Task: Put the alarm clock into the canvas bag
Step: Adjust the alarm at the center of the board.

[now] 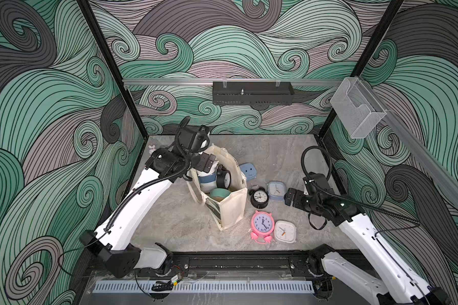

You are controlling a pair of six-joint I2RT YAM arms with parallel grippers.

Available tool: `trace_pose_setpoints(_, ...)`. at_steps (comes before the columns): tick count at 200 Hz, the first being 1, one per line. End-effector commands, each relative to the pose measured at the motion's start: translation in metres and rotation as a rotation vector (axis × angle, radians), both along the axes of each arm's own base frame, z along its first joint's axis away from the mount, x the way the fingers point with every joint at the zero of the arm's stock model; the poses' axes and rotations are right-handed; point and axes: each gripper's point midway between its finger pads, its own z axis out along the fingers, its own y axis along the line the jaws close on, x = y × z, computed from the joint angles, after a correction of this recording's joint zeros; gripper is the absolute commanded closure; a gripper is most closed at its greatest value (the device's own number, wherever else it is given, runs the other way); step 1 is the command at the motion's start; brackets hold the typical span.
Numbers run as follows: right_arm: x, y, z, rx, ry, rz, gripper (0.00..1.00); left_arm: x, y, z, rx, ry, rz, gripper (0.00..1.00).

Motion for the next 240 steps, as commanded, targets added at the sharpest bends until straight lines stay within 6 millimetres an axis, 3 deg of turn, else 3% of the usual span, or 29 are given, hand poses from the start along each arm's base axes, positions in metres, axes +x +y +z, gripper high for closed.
trace_pose_setpoints(1, -0.031, -0.01, -0.025, 0.052, 0.141, -0.148, 0.0, -0.009, -0.024, 0.006, -0.199, 0.029, -0.05, 0.01)
trace_pose_setpoints(34, -0.039, -0.006, -0.046, 0.109, 0.203, -0.2, 0.0, -0.026, -0.028, 0.011, -0.263, 0.022, -0.104, 0.01)
trace_pose_setpoints(84, -0.047, 0.015, -0.084, 0.285, 0.293, -0.273, 0.0, -0.046, -0.038, 0.02, -0.339, 0.029, -0.189, 0.01)
trace_pose_setpoints(139, -0.049, 0.033, -0.108, 0.4, 0.349, -0.289, 0.0, -0.049, -0.036, 0.022, -0.348, 0.015, -0.196, 0.01)
trace_pose_setpoints(184, -0.026, 0.058, -0.106, 0.537, 0.309, -0.248, 0.0, -0.046, -0.038, 0.022, -0.351, 0.016, -0.194, 0.01)
trace_pose_setpoints(240, 0.023, 0.09, -0.082, 0.687, 0.149, -0.146, 0.01, -0.042, -0.042, 0.017, -0.355, 0.029, -0.194, 0.01)
